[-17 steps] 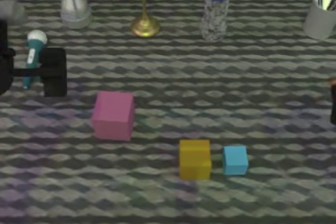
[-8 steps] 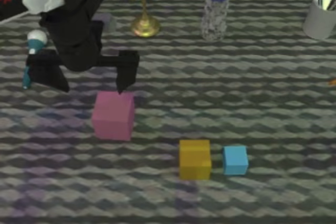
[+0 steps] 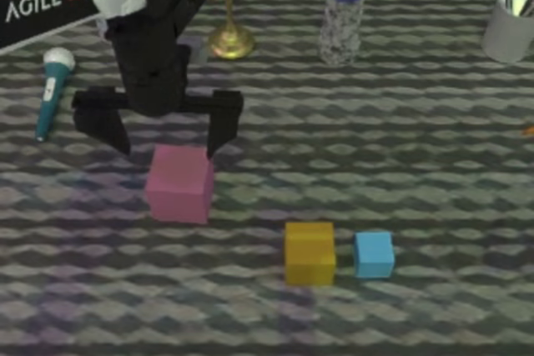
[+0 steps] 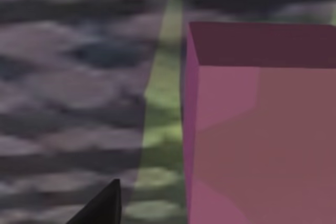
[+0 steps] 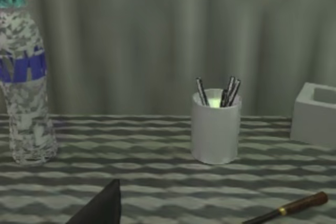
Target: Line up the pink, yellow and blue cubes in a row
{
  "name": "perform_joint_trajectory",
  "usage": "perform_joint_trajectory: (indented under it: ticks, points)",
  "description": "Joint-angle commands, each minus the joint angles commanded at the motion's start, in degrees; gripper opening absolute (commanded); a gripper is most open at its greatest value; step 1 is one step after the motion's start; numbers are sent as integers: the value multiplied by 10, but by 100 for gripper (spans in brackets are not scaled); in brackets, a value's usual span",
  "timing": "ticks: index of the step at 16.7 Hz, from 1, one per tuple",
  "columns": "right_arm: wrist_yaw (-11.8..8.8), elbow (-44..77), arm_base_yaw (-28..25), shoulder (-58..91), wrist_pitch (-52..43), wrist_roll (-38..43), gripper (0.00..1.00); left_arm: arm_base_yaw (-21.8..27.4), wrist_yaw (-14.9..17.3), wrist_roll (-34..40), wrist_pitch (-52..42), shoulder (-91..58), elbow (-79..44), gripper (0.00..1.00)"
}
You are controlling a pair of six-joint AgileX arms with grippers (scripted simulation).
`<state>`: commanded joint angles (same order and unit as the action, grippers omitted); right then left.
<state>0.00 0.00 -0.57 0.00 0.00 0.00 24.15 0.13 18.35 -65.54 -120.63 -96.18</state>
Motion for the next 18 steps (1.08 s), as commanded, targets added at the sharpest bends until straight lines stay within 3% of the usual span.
perform_joint_trajectory:
  ticks: [5,11,16,18]
  points:
    - [0,0,0,0,0,0,100,-2,0,-2,23,-9,17,100]
    - [0,0,0,0,0,0,100,-1,1,-2,160,-59,97,100]
    - [0,0,0,0,0,0,100,-1,1,-2,175,-67,108,100]
    - [0,0,0,0,0,0,100,-1,1,-2,175,-67,108,85]
